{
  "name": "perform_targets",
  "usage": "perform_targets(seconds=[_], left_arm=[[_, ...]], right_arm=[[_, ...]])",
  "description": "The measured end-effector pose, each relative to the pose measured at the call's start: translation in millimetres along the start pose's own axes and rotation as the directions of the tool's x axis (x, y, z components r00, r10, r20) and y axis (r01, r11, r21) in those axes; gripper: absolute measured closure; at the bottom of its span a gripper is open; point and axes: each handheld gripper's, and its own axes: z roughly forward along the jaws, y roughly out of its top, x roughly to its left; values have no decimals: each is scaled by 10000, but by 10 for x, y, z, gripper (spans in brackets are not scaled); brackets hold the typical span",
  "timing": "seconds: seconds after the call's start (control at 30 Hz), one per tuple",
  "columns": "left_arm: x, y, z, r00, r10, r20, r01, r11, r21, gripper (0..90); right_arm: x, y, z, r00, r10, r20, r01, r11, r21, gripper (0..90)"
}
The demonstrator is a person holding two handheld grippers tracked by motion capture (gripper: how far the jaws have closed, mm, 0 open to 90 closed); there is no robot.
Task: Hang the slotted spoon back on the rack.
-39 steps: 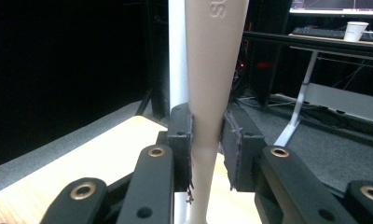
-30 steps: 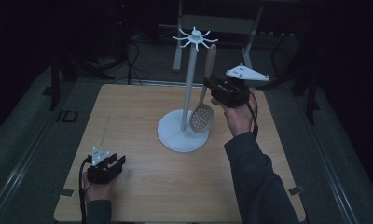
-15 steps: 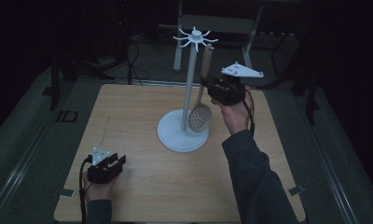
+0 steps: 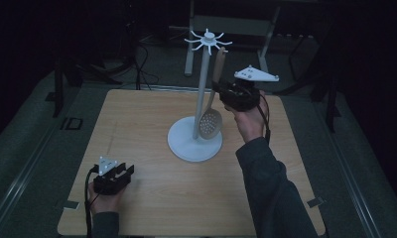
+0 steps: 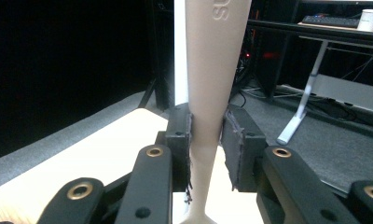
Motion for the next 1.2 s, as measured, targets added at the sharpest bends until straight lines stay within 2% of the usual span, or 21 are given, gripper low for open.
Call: perform_targets(seconds=[0.2,0.23,0.3,0.4,0.7,0.97,1.2], left_arm=[[-1,0,1,10000,12,-8,-12,10000,1,618],[-2,-1,3,10000,15,-14,-15,10000,2,618],[-3,-1,4,10000,19,-19,-19,10000,8,617],[-2,0,5,10000,34,-15,-34,10000,27,615],[0,0,3,10000,1,-45,-1,10000,6,600],[2,1,4,10000,4,-57,-4,10000,22,590],[8,3,-1,10000,-11,-71,11,10000,30,582]], right_arm=[[-6,-21,-12,9999,-73,78,73,10000,31,681],[-12,-26,-13,9999,-49,104,49,10000,30,642],[-16,-30,-17,9999,7,102,-8,10000,32,630],[-21,-43,-18,9998,-150,159,148,9999,87,557],[-26,-103,-42,9993,-209,302,204,9997,163,457],[-41,-150,-103,9988,-221,430,211,9995,234,412],[-52,-222,-191,9975,-327,624,310,9991,283,408]])
